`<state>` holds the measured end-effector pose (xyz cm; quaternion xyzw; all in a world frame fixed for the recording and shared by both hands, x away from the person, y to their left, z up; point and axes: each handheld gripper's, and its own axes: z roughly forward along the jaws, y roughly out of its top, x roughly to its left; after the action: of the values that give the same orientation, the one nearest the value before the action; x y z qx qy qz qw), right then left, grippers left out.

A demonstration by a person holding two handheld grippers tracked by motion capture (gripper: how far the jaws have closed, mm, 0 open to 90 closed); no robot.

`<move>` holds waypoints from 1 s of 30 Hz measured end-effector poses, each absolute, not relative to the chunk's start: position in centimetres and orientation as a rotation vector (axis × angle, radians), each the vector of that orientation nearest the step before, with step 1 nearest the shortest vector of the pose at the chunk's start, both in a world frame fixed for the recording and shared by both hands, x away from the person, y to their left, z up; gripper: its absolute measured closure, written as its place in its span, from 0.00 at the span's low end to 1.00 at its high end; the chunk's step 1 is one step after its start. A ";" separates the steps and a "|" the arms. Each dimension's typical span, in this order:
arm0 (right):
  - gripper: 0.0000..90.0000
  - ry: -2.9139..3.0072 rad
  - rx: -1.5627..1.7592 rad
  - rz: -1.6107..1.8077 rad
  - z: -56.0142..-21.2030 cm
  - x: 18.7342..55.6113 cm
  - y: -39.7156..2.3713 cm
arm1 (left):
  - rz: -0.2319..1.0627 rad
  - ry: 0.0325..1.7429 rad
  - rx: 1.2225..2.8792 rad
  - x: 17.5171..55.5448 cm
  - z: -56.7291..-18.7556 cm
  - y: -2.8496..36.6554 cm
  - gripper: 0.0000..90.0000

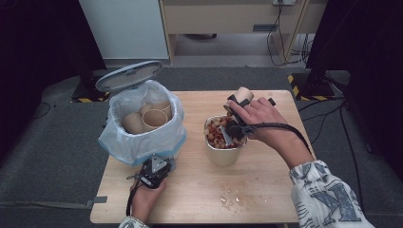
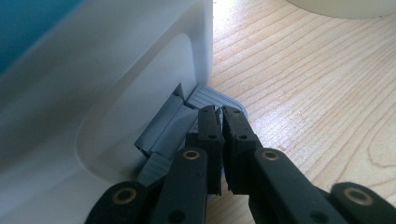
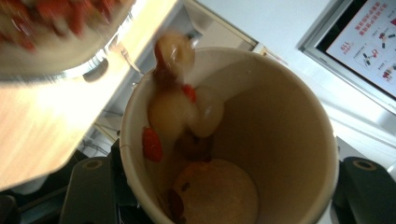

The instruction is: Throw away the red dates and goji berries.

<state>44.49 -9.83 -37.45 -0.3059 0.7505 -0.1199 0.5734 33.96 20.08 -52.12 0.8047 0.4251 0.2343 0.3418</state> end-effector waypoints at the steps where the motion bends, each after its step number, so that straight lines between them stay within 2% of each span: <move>1: 0.39 1.760 -0.717 -0.291 -37.1 44.4 -9.9 | 0.611 1.106 2.094 33.9 -52.1 20.1 0.95; 11: 0.38 1.818 -0.616 -0.177 -37.0 44.8 -10.1 | 0.608 1.107 2.090 33.9 -52.1 20.1 0.95; 30: 0.37 1.926 -0.301 0.124 -34.1 46.3 -12.0 | 0.613 1.104 2.097 33.9 -52.1 20.1 0.95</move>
<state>46.25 -11.98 -34.07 -0.1277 0.8170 0.0527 0.5598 33.94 20.08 -52.11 0.8056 0.4241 0.2356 0.3399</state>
